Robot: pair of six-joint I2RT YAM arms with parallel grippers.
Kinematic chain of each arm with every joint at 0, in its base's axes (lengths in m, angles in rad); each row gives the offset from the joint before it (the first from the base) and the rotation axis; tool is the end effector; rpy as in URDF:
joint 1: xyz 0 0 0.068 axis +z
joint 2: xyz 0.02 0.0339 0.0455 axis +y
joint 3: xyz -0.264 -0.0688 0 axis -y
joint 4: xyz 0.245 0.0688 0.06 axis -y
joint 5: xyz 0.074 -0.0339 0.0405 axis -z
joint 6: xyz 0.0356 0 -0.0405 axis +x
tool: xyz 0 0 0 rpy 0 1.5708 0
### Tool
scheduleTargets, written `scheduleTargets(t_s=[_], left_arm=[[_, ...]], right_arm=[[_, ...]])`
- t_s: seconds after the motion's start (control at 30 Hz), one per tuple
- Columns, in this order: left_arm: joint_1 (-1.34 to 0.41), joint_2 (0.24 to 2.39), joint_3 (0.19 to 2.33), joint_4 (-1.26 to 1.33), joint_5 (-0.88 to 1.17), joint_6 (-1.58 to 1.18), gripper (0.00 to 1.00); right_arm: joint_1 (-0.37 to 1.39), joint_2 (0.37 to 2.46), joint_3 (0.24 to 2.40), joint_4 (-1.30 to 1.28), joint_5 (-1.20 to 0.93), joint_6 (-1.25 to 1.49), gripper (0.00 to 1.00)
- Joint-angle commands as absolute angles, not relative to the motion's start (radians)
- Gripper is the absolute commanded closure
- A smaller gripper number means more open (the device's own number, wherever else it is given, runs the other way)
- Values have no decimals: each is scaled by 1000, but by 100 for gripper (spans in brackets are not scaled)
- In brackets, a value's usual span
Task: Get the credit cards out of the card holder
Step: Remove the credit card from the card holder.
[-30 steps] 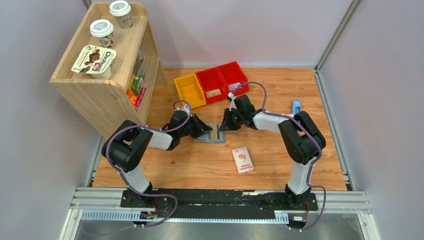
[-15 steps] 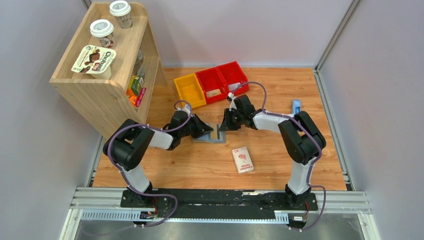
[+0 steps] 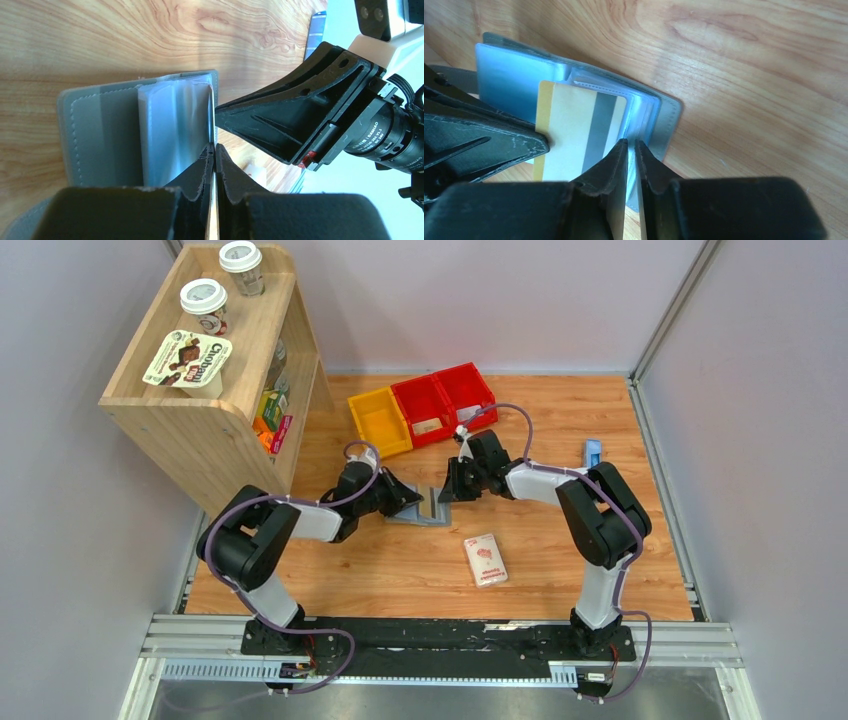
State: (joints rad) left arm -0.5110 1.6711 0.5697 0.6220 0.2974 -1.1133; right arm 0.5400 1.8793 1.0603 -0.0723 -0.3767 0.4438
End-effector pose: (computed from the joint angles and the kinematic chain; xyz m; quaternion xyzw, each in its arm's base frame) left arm 0.2624 -0.1591 0.1350 -0.1773 0.8301 -0.4596 0.2612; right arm 0.3180 0.2059 0.1437 -0.1069 0.9221 0.3102 0.2052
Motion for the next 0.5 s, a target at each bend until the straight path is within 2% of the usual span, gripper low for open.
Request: scheduleTargets(t_s=[0.0,0.47], left_arm=[[-515,1612,558,609,285,-1074,91],[-515,1454,592,224,146,-856,95]], right_arm=[[549,1913,1031,-114,-348,419,83],[549,1911,1034,-114,-348,419,83]])
